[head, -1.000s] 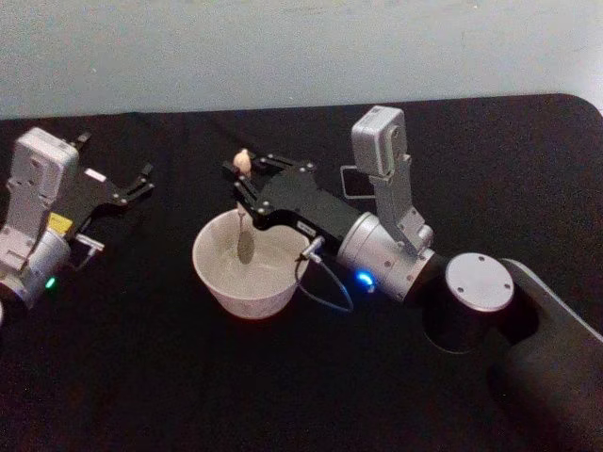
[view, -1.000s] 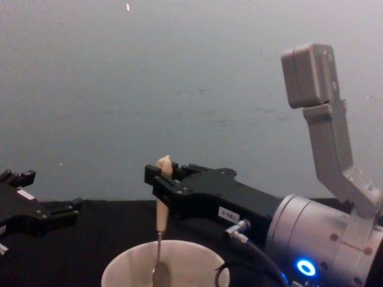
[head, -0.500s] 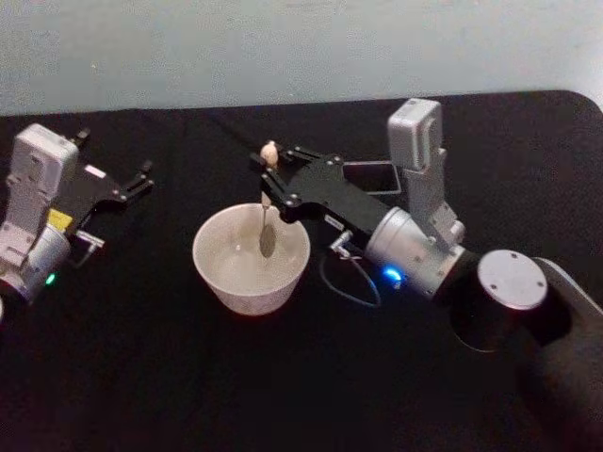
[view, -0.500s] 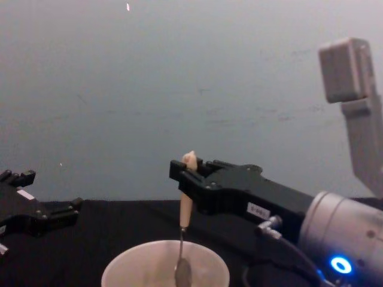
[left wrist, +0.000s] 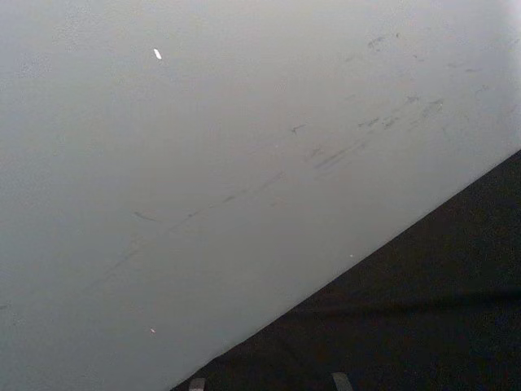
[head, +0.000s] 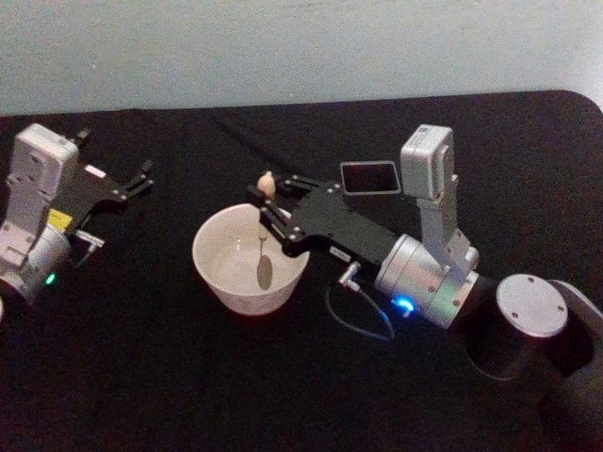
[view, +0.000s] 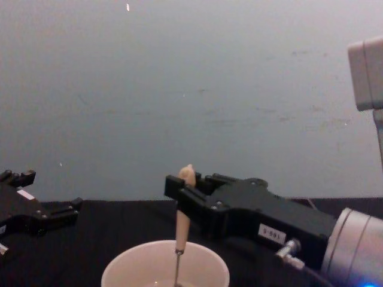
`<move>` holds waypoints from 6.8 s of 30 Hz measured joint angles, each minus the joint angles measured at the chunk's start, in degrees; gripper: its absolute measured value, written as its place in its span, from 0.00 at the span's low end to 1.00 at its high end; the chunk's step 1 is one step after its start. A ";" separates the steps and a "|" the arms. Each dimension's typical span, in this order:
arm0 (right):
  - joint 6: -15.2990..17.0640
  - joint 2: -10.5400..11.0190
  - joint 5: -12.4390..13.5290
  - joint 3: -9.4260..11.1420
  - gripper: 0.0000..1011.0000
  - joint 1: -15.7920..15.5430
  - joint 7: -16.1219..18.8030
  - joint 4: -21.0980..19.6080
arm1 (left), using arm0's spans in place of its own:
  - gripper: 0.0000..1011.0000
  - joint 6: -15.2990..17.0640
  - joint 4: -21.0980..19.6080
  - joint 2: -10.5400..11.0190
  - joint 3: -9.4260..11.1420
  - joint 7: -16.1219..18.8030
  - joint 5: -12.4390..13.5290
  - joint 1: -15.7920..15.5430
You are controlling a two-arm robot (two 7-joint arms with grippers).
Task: Pick up the stirring spoon with one hand, stir inside the cup, then place it back in its original position.
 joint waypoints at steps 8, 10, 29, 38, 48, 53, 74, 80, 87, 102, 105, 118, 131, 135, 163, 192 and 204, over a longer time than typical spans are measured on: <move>0.02 -0.72 -0.15 -1.61 0.22 0.20 -0.17 -0.32 | 0.99 0.00 0.00 0.00 0.00 0.00 0.00 0.00; -0.09 -1.36 -0.57 -2.05 0.22 0.74 -0.54 0.30 | 0.99 0.00 0.00 0.00 0.00 0.00 0.00 0.00; -2.24 -6.31 -4.32 -1.62 0.22 5.72 -3.98 8.13 | 0.99 0.00 0.00 0.00 0.00 0.00 0.00 0.00; -2.07 -5.56 -4.13 -0.15 0.22 5.24 -3.57 7.87 | 0.99 0.00 0.00 0.00 0.00 0.00 0.00 0.00; -0.92 -4.61 -2.35 0.91 0.22 3.90 -3.00 4.52 | 0.99 0.00 0.00 0.00 0.00 0.00 0.00 0.00; -0.08 -3.86 -0.21 1.69 0.22 2.80 -2.52 0.87 | 0.99 0.00 0.00 0.00 0.00 0.00 0.00 0.00; 2.08 -0.07 2.37 10.25 0.22 -1.61 -10.72 -15.16 | 0.99 0.00 0.00 0.00 0.00 0.00 0.00 0.00; 3.12 1.65 2.80 12.75 0.22 -3.44 -11.70 -17.67 | 0.99 0.00 0.00 0.00 0.00 0.00 0.00 0.00; 4.38 3.10 1.83 14.16 0.22 -5.78 -12.97 -18.82 | 0.99 0.00 0.00 0.00 0.00 0.00 0.00 0.00; 5.41 2.02 -2.25 13.27 0.22 -6.17 -14.06 -15.70 | 0.99 0.00 0.00 0.00 0.00 0.00 0.00 0.00; 5.57 1.51 -2.79 13.22 0.22 -5.91 -14.22 -14.92 | 0.99 0.00 0.00 0.00 0.00 0.00 0.00 0.00; 6.25 0.82 -4.33 13.05 0.22 -6.21 -13.82 -13.01 | 0.99 0.00 -0.01 0.00 0.00 0.00 0.00 0.00; 6.08 0.54 -6.42 11.62 0.22 -6.48 -12.85 -8.98 | 0.99 0.00 0.00 0.00 0.00 0.00 0.00 0.00; 5.77 0.25 -7.55 11.25 0.22 -6.21 -12.94 -7.37 | 0.99 0.00 0.00 0.00 0.00 0.00 0.00 0.00; 4.96 -0.72 -9.76 11.07 0.33 -5.44 -13.55 -4.80 | 0.99 0.00 0.00 0.00 0.00 0.00 0.00 0.00; 4.80 -1.01 -8.83 11.88 0.99 -5.51 -13.30 -5.79 | 0.99 0.00 0.00 0.00 0.00 0.00 0.00 0.00; 3.26 -2.53 -8.45 18.22 0.99 -4.21 -17.74 -5.93 | 0.99 0.00 0.00 0.00 0.00 0.00 0.00 0.00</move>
